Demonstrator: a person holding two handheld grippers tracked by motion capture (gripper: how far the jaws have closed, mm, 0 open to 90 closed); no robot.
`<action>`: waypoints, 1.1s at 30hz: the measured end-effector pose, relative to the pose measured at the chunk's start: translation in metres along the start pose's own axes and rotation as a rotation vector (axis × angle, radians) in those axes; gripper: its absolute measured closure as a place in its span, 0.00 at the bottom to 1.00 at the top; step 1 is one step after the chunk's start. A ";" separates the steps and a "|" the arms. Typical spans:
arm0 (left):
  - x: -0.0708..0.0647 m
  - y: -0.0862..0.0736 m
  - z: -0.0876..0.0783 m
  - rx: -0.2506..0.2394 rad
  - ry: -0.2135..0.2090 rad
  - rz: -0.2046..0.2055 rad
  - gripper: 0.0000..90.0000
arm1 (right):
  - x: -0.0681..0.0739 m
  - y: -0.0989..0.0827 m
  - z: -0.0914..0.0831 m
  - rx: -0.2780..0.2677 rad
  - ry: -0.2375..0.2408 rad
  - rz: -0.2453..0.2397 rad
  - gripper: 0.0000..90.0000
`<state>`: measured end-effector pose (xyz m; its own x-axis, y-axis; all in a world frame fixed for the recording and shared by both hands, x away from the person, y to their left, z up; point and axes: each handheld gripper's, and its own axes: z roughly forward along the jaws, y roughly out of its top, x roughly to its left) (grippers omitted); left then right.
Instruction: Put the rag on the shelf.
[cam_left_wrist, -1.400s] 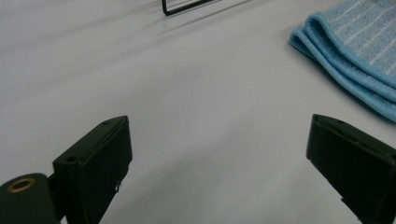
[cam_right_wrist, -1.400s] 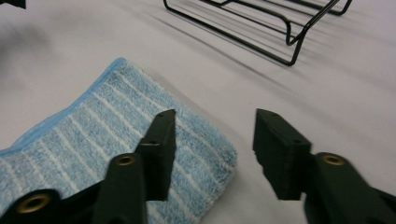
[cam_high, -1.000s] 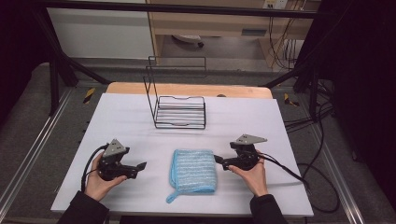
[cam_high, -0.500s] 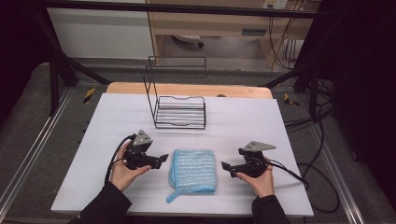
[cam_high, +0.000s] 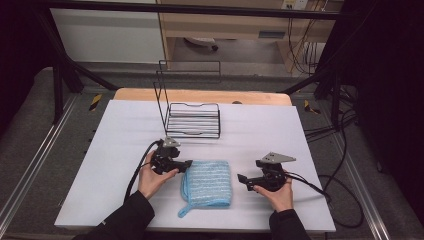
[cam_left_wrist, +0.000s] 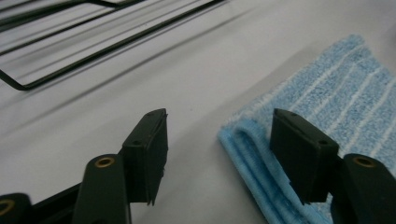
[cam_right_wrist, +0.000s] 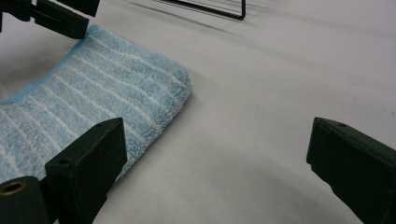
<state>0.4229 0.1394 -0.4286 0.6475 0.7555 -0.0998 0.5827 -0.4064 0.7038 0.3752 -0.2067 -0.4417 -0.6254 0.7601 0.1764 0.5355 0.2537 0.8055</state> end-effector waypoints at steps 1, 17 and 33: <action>0.000 -0.001 0.002 0.005 -0.005 -0.007 0.43 | 0.000 0.000 0.000 -0.001 0.002 0.000 0.07; -0.009 -0.007 0.016 0.061 -0.065 -0.022 0.65 | 0.001 -0.001 0.007 0.018 0.014 0.012 0.07; -0.014 -0.007 0.016 0.070 -0.071 -0.022 0.80 | 0.007 0.010 0.017 -0.003 0.034 0.002 0.04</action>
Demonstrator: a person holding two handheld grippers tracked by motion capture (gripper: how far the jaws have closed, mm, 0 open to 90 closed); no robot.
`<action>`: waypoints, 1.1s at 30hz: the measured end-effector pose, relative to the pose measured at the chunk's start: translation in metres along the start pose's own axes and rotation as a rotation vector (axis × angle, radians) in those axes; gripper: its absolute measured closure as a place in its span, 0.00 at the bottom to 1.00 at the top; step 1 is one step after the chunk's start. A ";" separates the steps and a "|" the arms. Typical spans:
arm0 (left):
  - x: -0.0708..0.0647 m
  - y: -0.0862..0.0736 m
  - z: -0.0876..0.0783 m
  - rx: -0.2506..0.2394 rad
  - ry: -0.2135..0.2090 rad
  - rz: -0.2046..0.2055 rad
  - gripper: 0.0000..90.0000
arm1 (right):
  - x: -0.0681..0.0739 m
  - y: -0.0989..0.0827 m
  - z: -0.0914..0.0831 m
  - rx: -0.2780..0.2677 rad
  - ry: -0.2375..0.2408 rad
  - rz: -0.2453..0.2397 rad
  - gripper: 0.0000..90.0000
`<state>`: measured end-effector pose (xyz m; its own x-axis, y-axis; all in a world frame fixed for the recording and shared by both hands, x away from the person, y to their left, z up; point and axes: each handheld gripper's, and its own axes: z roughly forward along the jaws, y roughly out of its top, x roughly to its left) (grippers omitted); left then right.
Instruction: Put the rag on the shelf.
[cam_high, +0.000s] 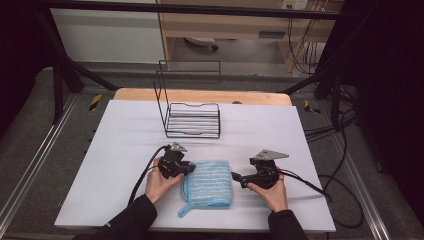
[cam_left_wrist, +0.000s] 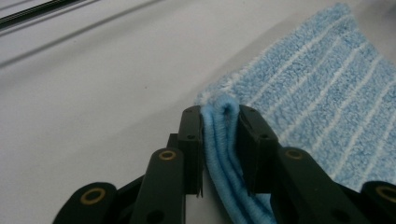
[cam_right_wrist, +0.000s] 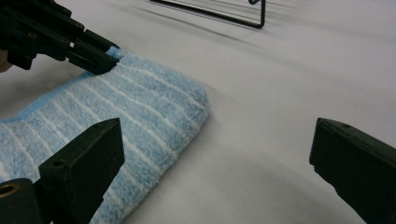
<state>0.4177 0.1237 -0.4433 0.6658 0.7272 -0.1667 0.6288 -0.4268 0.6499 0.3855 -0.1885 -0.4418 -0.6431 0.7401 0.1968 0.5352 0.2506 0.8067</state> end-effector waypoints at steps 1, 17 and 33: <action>0.000 0.000 0.000 -0.001 0.006 0.007 0.80 | 0.002 0.002 0.002 0.001 -0.003 0.004 0.04; -0.002 -0.002 0.001 -0.014 0.014 0.021 0.80 | 0.010 0.019 0.044 0.109 -0.053 0.008 0.33; 0.000 -0.003 0.001 -0.024 0.001 0.024 0.80 | 0.015 0.013 0.049 0.135 0.012 0.112 0.79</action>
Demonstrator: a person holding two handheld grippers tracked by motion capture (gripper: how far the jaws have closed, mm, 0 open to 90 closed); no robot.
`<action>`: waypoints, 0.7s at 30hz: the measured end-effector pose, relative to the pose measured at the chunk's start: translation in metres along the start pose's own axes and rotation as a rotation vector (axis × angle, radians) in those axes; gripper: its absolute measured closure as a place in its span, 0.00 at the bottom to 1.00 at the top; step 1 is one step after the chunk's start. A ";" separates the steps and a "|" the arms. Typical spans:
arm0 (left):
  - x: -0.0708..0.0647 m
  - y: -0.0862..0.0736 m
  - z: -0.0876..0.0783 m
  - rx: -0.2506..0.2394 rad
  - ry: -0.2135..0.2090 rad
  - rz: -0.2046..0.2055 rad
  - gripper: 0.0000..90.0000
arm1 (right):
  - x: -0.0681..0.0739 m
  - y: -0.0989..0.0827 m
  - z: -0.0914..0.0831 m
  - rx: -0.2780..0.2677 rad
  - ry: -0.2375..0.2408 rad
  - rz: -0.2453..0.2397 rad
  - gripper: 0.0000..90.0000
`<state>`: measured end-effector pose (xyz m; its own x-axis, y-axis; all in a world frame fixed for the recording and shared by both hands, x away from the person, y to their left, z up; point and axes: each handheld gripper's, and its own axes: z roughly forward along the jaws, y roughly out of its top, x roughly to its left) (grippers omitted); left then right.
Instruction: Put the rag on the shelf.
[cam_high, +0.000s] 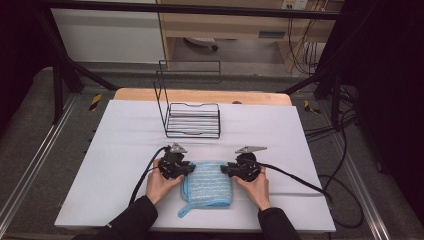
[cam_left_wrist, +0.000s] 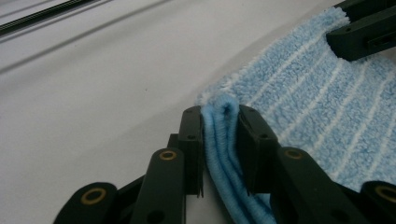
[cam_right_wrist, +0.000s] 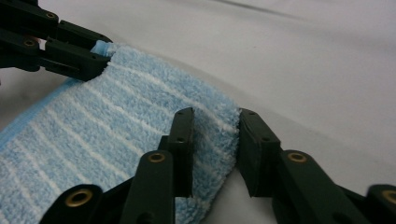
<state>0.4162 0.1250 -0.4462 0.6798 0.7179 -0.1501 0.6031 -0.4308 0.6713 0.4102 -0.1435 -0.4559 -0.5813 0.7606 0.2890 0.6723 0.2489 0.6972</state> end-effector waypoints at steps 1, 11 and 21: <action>0.000 0.000 0.000 -0.001 -0.001 -0.001 0.80 | 0.000 0.000 0.000 0.002 0.005 0.009 0.81; 0.007 -0.001 -0.003 -0.021 -0.046 -0.046 0.84 | 0.000 0.002 -0.004 -0.003 0.022 0.016 0.88; 0.005 -0.001 -0.009 -0.049 -0.044 -0.041 0.87 | 0.002 0.004 -0.010 -0.028 0.033 0.016 0.89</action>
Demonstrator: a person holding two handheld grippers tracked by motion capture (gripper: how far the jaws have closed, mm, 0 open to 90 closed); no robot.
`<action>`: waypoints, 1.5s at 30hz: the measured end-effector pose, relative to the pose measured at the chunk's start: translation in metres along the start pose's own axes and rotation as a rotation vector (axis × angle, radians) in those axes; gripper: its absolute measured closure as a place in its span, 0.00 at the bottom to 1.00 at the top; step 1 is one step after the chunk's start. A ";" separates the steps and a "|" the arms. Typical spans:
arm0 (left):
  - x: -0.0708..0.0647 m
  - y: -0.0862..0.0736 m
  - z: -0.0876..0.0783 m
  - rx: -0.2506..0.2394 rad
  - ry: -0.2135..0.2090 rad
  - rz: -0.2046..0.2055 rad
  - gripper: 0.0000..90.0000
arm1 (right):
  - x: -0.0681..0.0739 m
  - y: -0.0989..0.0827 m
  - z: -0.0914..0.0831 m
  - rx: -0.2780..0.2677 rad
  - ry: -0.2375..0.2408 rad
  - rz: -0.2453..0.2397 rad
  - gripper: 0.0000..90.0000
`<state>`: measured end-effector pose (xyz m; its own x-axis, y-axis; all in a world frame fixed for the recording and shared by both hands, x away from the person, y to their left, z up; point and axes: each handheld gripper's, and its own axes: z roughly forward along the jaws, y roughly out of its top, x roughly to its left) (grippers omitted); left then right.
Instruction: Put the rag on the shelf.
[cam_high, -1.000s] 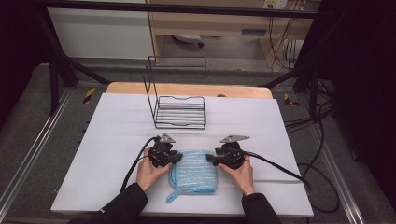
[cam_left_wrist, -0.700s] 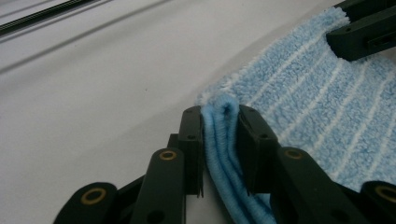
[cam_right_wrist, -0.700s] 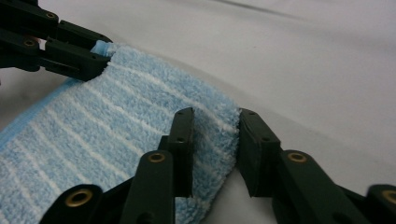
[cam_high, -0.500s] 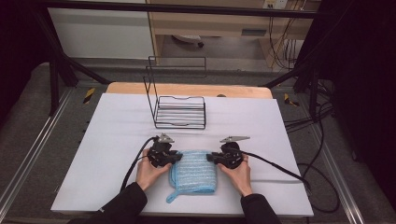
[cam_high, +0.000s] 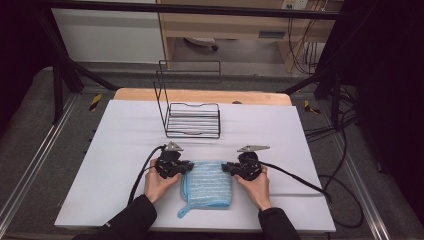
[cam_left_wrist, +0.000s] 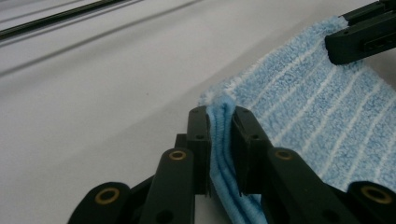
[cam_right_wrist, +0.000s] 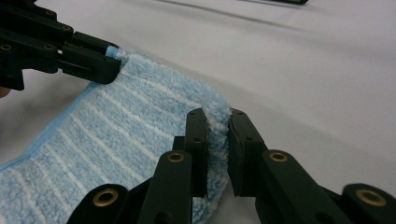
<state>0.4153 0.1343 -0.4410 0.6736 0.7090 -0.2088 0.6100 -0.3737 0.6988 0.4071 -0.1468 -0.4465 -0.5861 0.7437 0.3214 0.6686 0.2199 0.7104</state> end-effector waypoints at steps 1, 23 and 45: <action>0.000 0.000 -0.001 -0.004 0.000 0.002 0.87 | 0.000 0.001 -0.001 -0.005 0.003 0.000 0.89; -0.012 0.002 -0.036 -0.140 -0.011 0.023 0.87 | 0.012 0.008 -0.027 -0.136 0.053 -0.038 0.90; -0.029 0.011 -0.064 -0.264 0.004 0.065 0.87 | 0.024 0.019 -0.052 -0.248 0.040 -0.113 0.90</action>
<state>0.3759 0.1476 -0.3835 0.7058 0.6911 -0.1555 0.4351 -0.2497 0.8651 0.3820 -0.1576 -0.3924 -0.6716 0.6964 0.2528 0.4685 0.1349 0.8731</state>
